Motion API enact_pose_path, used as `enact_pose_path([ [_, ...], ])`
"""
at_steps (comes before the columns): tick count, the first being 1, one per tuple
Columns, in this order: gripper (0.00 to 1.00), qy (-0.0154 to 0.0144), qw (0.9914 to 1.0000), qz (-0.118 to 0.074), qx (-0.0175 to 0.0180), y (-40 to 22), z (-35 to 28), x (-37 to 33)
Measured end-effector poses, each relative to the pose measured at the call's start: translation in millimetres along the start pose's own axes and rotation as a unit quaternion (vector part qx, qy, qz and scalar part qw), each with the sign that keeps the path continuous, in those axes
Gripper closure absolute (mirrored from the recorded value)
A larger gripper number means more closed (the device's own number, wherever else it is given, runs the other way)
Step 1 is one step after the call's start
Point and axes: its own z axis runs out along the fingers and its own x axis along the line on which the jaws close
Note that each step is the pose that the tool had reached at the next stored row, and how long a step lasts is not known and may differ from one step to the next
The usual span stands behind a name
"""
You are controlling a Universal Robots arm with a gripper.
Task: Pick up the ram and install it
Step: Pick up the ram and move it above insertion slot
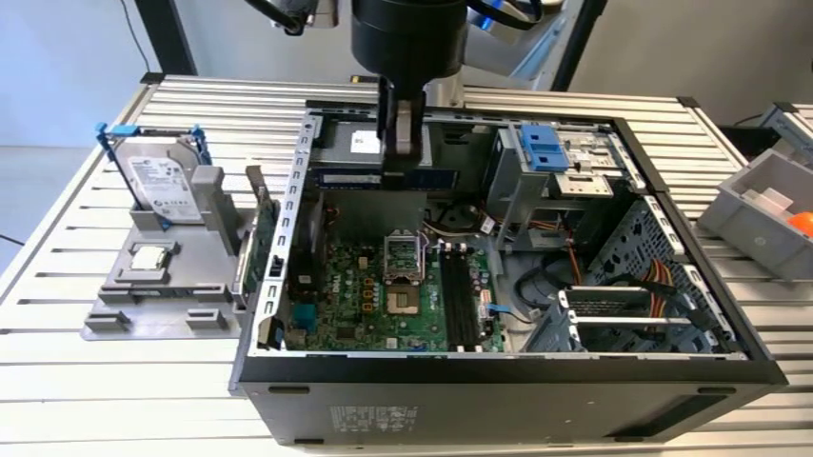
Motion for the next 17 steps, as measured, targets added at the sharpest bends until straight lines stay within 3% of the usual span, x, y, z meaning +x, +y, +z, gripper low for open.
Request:
enact_pose_path([
  [17,1.0,0.0,1.0,0.0,0.0,-29.2,-0.5,-5.4],
])
